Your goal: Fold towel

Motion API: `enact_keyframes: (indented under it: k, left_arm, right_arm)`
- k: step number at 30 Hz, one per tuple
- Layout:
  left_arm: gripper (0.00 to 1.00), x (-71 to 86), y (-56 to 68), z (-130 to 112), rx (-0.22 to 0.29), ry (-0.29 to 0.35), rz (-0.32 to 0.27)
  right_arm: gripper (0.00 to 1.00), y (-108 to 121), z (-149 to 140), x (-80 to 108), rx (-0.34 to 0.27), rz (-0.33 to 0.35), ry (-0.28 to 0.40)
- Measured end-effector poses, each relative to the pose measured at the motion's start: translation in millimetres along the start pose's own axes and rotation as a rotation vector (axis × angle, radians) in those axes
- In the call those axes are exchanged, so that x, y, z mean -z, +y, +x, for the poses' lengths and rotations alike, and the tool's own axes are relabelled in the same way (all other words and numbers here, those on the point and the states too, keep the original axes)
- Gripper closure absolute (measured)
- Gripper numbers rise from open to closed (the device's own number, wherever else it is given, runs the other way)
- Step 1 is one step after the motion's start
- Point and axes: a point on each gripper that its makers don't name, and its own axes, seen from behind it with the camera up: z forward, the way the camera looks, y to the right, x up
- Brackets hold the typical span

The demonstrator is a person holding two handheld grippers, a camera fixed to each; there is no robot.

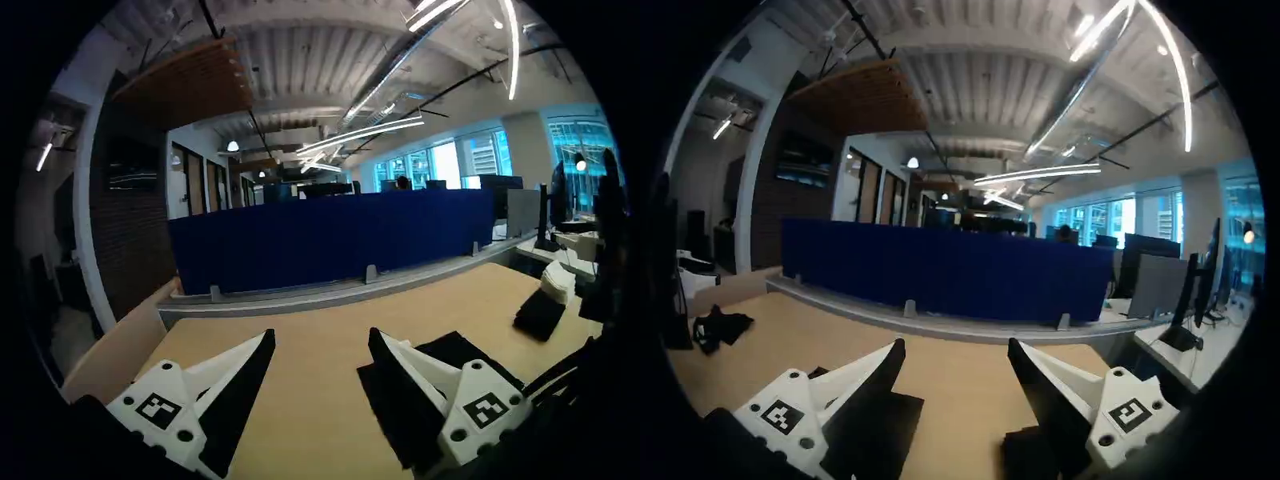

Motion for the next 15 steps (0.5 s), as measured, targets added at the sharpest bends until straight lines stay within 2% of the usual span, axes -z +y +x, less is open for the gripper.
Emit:
enact_keyframes:
  k: [8, 15]
  left_arm:
    - [0.14, 0.4, 27.6, -14, -0.047, -0.102, -0.129]
    - [0.14, 2.7, 49.1, -41, -0.082, -0.2, -0.234]
  right_arm:
    - [0.0, -35, -25, 8.3, 0.067, 0.169, -0.157]
    - [0.0, -63, -68, 21.6, 0.108, 0.308, -0.326]
